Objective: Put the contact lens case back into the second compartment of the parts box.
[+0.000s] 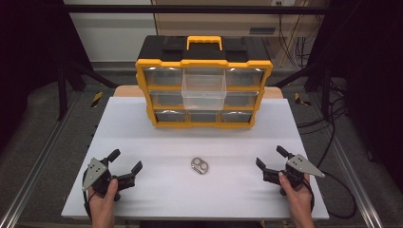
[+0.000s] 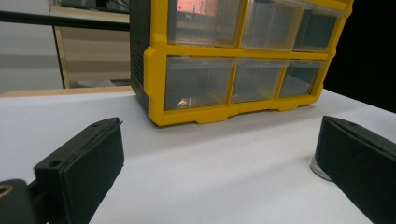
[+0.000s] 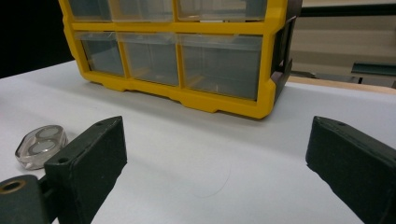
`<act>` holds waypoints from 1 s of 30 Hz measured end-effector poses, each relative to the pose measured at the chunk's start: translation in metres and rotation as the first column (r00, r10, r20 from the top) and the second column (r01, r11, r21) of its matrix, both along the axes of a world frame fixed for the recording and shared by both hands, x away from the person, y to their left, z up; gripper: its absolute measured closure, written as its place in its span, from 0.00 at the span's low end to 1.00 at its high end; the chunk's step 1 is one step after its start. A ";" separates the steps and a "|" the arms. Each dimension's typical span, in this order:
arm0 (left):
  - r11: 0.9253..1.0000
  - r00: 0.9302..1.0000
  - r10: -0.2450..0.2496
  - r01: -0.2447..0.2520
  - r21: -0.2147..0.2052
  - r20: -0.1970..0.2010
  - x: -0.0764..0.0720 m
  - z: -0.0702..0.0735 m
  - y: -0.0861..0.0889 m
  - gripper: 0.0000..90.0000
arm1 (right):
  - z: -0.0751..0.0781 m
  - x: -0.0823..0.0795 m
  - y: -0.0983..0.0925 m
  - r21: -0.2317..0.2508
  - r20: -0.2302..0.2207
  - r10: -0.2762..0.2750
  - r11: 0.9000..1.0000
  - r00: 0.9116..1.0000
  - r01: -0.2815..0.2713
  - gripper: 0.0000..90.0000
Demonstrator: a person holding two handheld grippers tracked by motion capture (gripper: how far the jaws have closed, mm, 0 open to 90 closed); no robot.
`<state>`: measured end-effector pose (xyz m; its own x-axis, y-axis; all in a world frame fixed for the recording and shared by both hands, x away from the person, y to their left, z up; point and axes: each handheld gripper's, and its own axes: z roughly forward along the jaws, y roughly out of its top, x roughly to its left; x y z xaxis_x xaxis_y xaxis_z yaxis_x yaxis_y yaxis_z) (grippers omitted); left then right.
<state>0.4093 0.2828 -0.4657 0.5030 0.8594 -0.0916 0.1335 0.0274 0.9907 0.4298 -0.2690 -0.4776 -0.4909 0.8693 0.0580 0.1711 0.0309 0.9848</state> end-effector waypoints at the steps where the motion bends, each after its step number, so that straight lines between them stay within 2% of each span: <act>1: 1.000 1.000 0.000 0.000 0.003 -0.006 0.000 -0.001 0.000 0.01 | 0.000 -0.001 0.000 0.002 -0.008 0.002 1.000 1.000 -0.002 0.06; 4: 1.000 1.000 -0.013 0.013 0.006 -0.015 -0.001 0.000 -0.002 0.01 | 0.001 -0.002 -0.001 0.015 -0.023 0.001 1.000 1.000 0.000 0.06; 9: 1.000 0.999 -0.021 0.021 0.013 -0.026 0.000 -0.001 -0.004 0.01 | 0.001 0.000 0.001 -0.005 -0.050 0.006 1.000 0.999 -0.006 0.05; 13: 0.999 0.999 -0.033 0.034 0.021 -0.033 0.000 -0.001 -0.007 0.01 | 0.001 0.000 0.002 -0.003 -0.071 0.007 1.000 0.997 -0.008 0.05; 14: 0.999 0.999 -0.040 0.041 0.026 -0.034 0.000 -0.001 -0.009 0.01 | 0.000 0.000 0.003 -0.017 -0.085 0.003 1.000 0.996 -0.004 0.05; 17: 0.997 0.997 -0.055 0.057 0.046 -0.046 0.000 -0.002 -0.013 0.01 | 0.000 0.001 0.004 -0.020 -0.088 0.004 1.000 0.996 -0.005 0.05; 19: 0.997 0.997 -0.059 0.061 0.042 -0.044 0.000 -0.002 -0.014 0.01 | 0.000 0.001 0.006 -0.022 -0.090 0.009 1.000 0.996 -0.011 0.05; 24: 0.997 0.998 -0.053 0.055 0.054 -0.044 0.001 -0.004 -0.016 0.01 | -0.001 -0.001 0.021 -0.089 -0.134 0.030 0.995 0.991 -0.042 0.05; 25: 0.997 0.998 -0.053 0.055 0.054 -0.044 0.001 -0.004 -0.016 0.01 | -0.001 -0.001 0.021 -0.089 -0.134 0.030 0.995 0.991 -0.042 0.05; 26: 0.997 0.998 -0.052 0.054 0.053 -0.040 0.001 -0.004 -0.017 0.01 | 0.000 -0.002 0.032 -0.099 -0.145 0.039 0.994 0.989 -0.053 0.06; 27: 0.997 0.998 -0.052 0.054 0.053 -0.040 0.001 -0.004 -0.017 0.01 | 0.000 -0.002 0.032 -0.099 -0.145 0.039 0.994 0.989 -0.053 0.06; 30: 0.998 0.998 -0.048 0.050 0.046 -0.044 0.003 -0.006 -0.016 0.01 | 0.003 -0.001 0.052 -0.152 -0.182 0.055 0.985 0.982 -0.084 0.07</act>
